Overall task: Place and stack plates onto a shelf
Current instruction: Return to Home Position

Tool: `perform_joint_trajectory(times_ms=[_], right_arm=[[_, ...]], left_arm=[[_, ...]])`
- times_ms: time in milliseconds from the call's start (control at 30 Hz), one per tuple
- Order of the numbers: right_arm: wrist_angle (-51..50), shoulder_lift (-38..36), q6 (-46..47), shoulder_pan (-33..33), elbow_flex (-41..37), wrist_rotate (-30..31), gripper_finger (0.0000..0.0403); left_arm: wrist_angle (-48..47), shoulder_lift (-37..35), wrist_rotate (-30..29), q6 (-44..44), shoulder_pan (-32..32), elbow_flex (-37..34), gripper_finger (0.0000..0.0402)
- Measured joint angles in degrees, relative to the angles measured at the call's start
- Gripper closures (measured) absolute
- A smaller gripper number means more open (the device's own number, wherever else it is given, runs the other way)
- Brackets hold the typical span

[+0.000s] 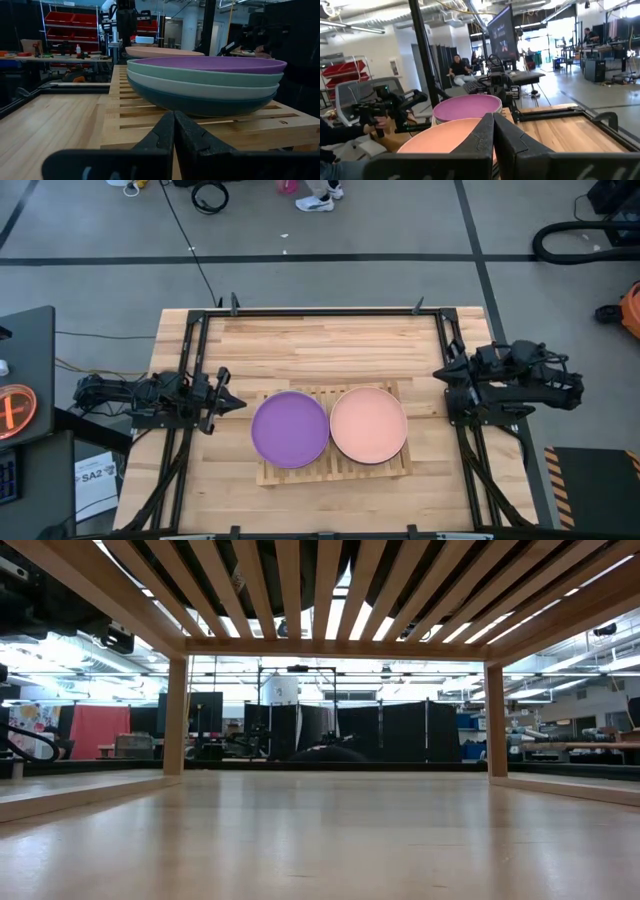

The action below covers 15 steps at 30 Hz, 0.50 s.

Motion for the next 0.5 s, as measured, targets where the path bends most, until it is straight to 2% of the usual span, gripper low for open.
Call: perform_joint_trajectory(times_ms=[500], right_arm=[[-1.74,0.63,-1.89,0.02,-0.40,1.07,0.0392]], left_arm=[[0.04,0.00,0.02,0.07,0.00,-0.02,0.0388]])
